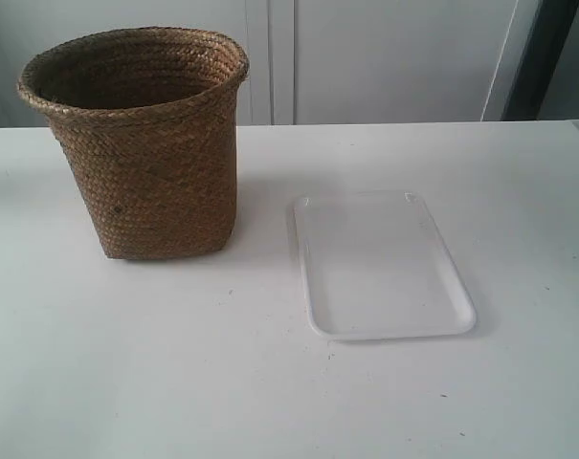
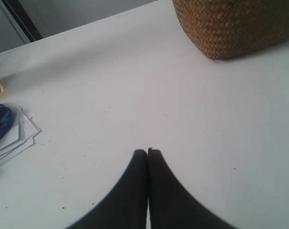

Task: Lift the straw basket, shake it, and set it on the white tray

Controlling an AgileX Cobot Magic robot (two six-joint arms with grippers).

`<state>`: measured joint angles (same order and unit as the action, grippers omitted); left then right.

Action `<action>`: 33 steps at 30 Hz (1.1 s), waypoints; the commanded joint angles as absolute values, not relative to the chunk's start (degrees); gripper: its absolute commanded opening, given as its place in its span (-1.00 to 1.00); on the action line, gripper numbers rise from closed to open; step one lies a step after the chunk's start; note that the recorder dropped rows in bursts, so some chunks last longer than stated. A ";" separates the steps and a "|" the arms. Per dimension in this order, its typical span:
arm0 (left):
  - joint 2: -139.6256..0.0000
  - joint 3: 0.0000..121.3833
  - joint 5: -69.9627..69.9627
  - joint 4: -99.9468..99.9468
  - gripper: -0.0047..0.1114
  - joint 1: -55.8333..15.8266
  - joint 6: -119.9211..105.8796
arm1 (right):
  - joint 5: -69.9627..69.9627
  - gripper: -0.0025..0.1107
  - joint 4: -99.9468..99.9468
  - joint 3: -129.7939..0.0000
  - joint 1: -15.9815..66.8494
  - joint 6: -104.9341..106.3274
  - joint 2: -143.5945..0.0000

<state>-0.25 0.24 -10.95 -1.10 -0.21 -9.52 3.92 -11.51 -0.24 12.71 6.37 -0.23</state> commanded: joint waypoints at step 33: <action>0.00 0.00 7.58 -0.46 -0.92 -0.12 17.02 | -1.34 -0.96 -12.05 0.00 13.12 -1.72 0.00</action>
